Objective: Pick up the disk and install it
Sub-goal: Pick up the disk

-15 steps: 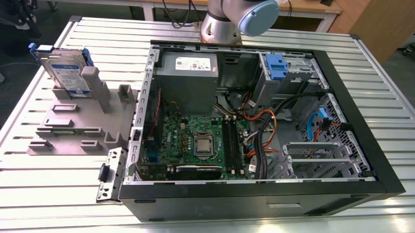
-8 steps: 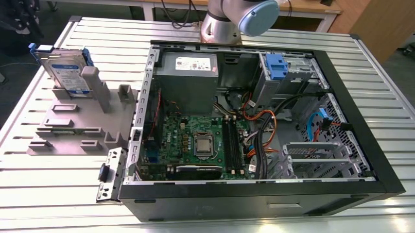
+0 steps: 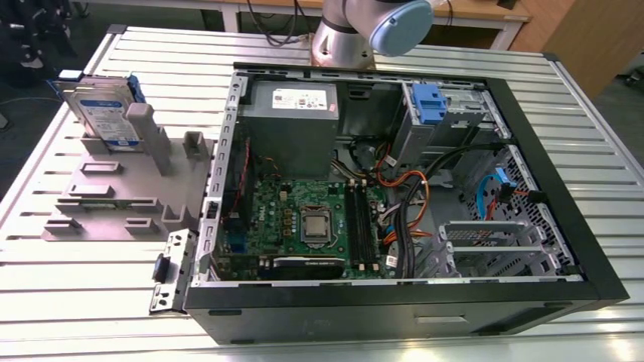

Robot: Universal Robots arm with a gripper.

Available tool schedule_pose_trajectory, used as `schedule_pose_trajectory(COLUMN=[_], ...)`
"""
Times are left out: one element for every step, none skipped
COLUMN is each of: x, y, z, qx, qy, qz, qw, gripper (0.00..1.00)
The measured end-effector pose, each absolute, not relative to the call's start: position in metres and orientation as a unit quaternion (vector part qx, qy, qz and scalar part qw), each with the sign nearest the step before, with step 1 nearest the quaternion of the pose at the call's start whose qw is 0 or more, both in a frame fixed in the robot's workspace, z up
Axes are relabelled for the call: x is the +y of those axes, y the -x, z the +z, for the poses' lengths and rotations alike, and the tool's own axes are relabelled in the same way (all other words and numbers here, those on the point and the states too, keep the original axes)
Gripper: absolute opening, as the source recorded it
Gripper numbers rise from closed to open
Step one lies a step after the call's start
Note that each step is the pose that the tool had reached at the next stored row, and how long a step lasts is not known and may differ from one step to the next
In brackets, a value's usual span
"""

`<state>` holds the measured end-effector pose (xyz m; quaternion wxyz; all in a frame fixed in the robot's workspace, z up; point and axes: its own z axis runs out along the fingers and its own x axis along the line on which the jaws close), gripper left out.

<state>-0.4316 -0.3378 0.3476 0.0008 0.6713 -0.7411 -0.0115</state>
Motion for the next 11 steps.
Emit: schedule_pose_trajectory(x=[-0.3377,-0.3377,-0.3377,-0.3377,-0.3376,-0.3376,-0.3376,-0.3376,-0.3376,-0.3376,-0.3376], y=[0.4318,0.4323,0.4328,0.4333,0.4340,0.4346,0.4353,0.4359,0.4362,0.4364,0.4364], z=[0.3462,0.3449,0.3439,0.3432,0.3425,0.3416,0.3407,0.3398,0.3387,0.3383,0.3382], qx=[-0.741,-0.741,-0.741,-0.741,-0.741,-0.741,-0.741,-0.741,-0.741,-0.741,-0.741], qy=[-0.671,-0.671,-0.671,-0.671,-0.671,-0.671,-0.671,-0.671,-0.671,-0.671,-0.671], qz=[-0.012,-0.012,-0.012,-0.013,-0.015,-0.017,-0.019,-0.020,-0.021,-0.022,-0.022], qw=[0.001,0.001,0.000,0.000,-0.002,-0.004,-0.006,-0.007,-0.008,-0.008,-0.008], gripper=[0.58,0.58,0.65,0.65,0.65,0.65,0.65,0.65,0.65,0.65,0.65])
